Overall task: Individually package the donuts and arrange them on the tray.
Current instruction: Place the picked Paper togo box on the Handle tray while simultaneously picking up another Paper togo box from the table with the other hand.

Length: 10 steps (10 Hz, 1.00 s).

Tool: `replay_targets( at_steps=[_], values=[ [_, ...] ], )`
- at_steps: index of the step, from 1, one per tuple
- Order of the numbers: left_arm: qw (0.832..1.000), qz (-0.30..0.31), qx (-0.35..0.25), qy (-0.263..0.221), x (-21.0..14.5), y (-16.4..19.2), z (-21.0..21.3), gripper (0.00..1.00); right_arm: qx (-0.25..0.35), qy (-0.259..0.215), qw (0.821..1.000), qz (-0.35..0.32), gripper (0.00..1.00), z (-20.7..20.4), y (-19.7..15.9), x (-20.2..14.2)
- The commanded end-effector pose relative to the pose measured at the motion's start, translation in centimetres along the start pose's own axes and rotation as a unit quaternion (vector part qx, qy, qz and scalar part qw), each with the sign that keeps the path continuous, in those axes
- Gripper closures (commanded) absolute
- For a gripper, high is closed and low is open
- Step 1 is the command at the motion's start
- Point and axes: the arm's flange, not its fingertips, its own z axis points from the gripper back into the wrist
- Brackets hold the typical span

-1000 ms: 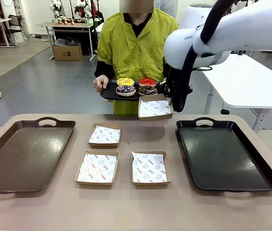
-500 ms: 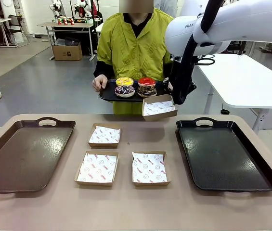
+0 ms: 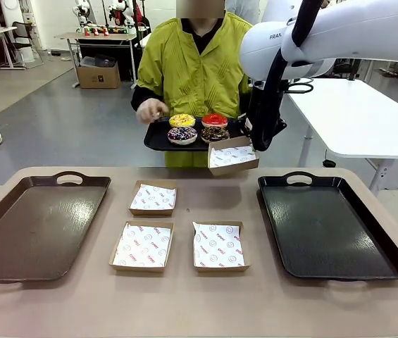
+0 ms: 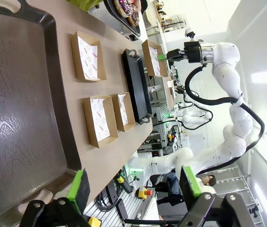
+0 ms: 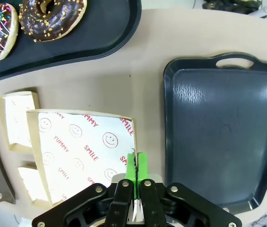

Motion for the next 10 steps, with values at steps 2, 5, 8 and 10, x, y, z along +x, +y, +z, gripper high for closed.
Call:
replay_targets(
  at_steps=[2,5,8,10],
  values=[
    [1.000,-0.002,0.002,-0.004,-0.06,-0.08,0.13,0.00,0.002,0.000,1.000,-0.003,1.00,-0.16,-0.27,-0.56],
    [1.000,-0.002,0.002,-0.004,-0.06,-0.08,0.13,0.00,0.002,0.000,1.000,-0.003,1.00,-0.16,-0.27,-0.56],
    [1.000,-0.002,0.002,-0.004,-0.06,-0.08,0.13,0.00,0.002,0.000,1.000,-0.003,1.00,-0.16,-0.27,-0.56],
    [1.000,-0.002,0.002,-0.004,-0.06,-0.08,0.13,0.00,0.002,0.000,1.000,-0.003,1.00,-0.16,-0.27,-0.56]
  ],
)
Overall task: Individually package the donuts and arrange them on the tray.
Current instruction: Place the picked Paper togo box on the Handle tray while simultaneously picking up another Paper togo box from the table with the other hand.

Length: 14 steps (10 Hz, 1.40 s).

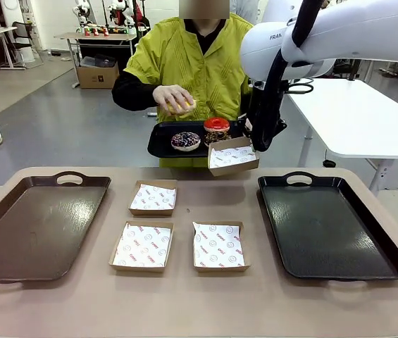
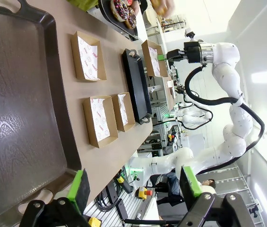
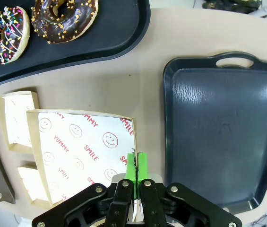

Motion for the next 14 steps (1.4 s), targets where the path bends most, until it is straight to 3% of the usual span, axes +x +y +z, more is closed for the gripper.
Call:
replay_targets(
  at_steps=[1,12,14],
  values=[
    [1.000,-0.002,0.002,-0.004,-0.1,-0.1,0.1,0.00,0.003,-0.001,1.000,-0.003,1.00,-0.1,-0.3,-0.5],
    [1.000,-0.002,0.002,-0.004,-0.1,-0.1,0.1,0.00,0.003,-0.001,1.000,-0.003,1.00,-0.1,-0.3,-0.5],
    [0.999,-0.017,0.026,0.030,1.0,-1.0,-1.3,0.00,0.002,-0.008,0.999,0.037,0.99,0.1,-0.9,-0.1]
  ],
)
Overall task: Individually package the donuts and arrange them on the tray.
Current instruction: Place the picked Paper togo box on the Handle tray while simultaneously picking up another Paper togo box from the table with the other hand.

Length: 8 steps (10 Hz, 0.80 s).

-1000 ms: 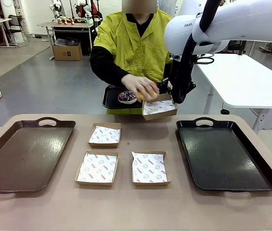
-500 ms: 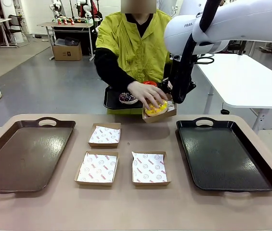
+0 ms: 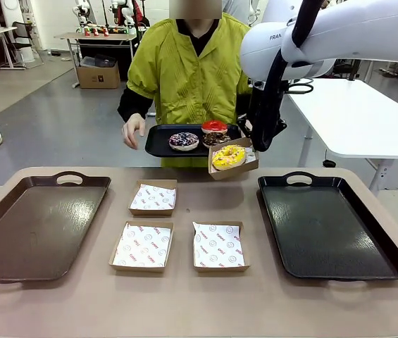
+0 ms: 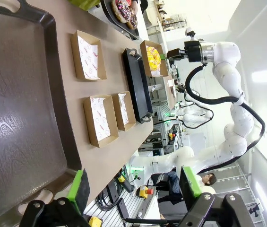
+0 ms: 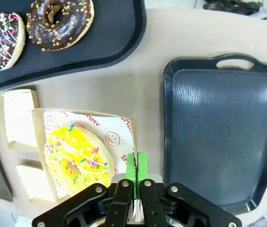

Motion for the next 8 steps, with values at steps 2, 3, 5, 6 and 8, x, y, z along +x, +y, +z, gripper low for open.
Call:
replay_targets(
  at_steps=[2,3,5,6,8],
  values=[
    [0.991,-0.037,0.107,0.071,3.5,-4.7,-4.3,0.00,-0.018,0.015,0.998,0.050,0.99,0.5,-5.8,-0.7],
    [0.986,-0.040,0.136,0.084,5.7,-6.6,-5.7,0.00,-0.019,0.013,0.999,0.043,0.99,0.7,-8.3,-0.9],
    [0.975,-0.051,0.190,0.105,9.6,-10.6,-8.8,0.00,-0.012,0.013,0.998,0.060,0.99,0.6,-12.4,-1.4],
    [0.964,-0.063,0.230,0.116,11.4,-12.7,-10.9,0.00,-0.015,0.016,0.998,0.054,0.99,0.1,-14.4,-1.4],
    [0.937,-0.091,0.311,0.131,13.4,-15.9,-15.0,0.00,-0.020,0.007,0.998,0.052,0.99,-0.8,-17.3,-1.5]
  ],
)
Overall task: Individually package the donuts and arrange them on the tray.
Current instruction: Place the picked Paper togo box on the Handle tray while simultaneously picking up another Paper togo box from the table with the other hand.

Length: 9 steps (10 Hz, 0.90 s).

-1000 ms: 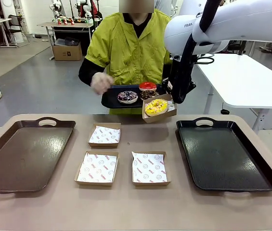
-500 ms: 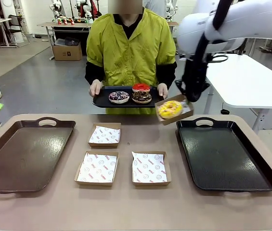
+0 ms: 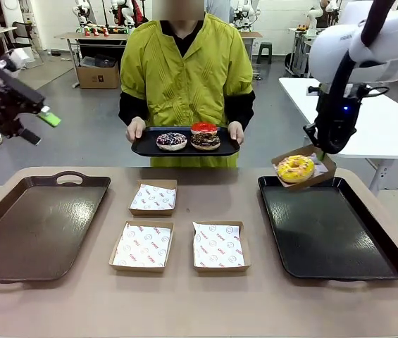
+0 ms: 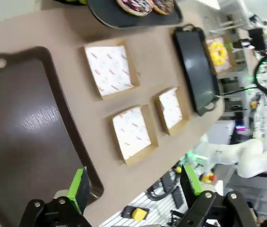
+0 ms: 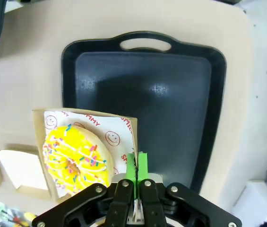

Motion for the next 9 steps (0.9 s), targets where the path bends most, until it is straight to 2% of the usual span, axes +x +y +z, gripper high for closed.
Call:
replay_targets(
  at_steps=[1,4,5,9],
  values=[
    [0.994,-0.009,0.102,0.029,2.5,-2.1,-1.9,0.00,0.024,-0.016,1.000,-0.002,0.99,-1.6,-1.9,-0.8],
    [0.978,-0.027,0.205,0.036,6.5,-5.7,-7.1,0.00,0.064,-0.012,0.997,-0.038,0.99,-4.0,-4.1,-0.9],
    [0.972,-0.027,0.232,0.036,7.4,-6.5,-9.4,0.00,0.030,-0.003,0.999,-0.030,0.99,-2.6,-3.2,-0.5],
    [0.952,-0.003,0.307,0.005,9.4,-6.8,-19.5,0.00,0.030,-0.003,0.999,-0.030,0.99,-2.6,-3.2,-0.5]
  ],
)
